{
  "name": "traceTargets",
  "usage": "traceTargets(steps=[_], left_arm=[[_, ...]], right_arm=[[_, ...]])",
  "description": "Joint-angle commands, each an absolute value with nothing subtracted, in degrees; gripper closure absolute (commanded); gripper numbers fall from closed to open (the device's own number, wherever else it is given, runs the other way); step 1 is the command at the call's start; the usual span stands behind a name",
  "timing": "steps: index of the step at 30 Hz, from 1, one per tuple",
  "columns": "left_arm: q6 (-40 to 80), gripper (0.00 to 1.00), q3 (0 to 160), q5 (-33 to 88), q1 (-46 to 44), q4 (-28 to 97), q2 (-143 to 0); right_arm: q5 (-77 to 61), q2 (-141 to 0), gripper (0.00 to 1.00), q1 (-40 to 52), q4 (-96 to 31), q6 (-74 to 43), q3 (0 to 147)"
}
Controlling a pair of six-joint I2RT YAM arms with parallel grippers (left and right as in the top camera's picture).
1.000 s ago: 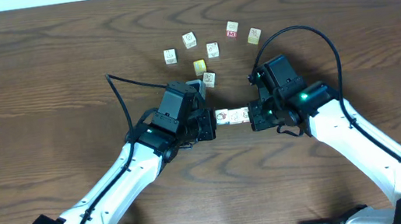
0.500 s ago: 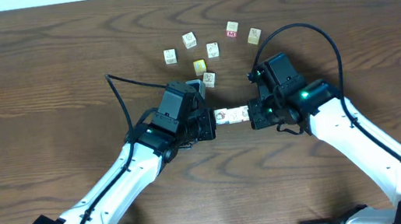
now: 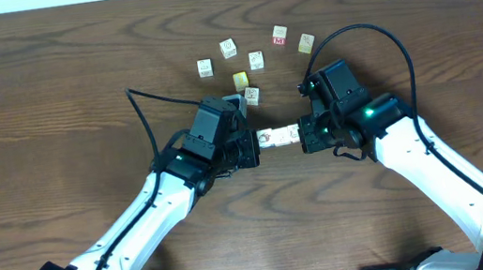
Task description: Lift 3 blocks
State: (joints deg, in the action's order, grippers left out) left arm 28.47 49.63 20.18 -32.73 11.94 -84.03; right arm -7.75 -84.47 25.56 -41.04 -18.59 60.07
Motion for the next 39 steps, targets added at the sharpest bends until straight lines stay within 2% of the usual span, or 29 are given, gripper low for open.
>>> traceTargets(steps=[1,39], left_arm=[[27.88,0.93,53.63,26.35,-34.46,10.15,-81.08],[27.42,0.93,53.6,25.89,-34.46,11.44,-80.53]], right_arm=[[-18.28,-83.46,0.99,27.09,-40.1,-17.23,62.15],[-18.31,-83.46,0.99,27.09,-40.1,-17.28,62.37]])
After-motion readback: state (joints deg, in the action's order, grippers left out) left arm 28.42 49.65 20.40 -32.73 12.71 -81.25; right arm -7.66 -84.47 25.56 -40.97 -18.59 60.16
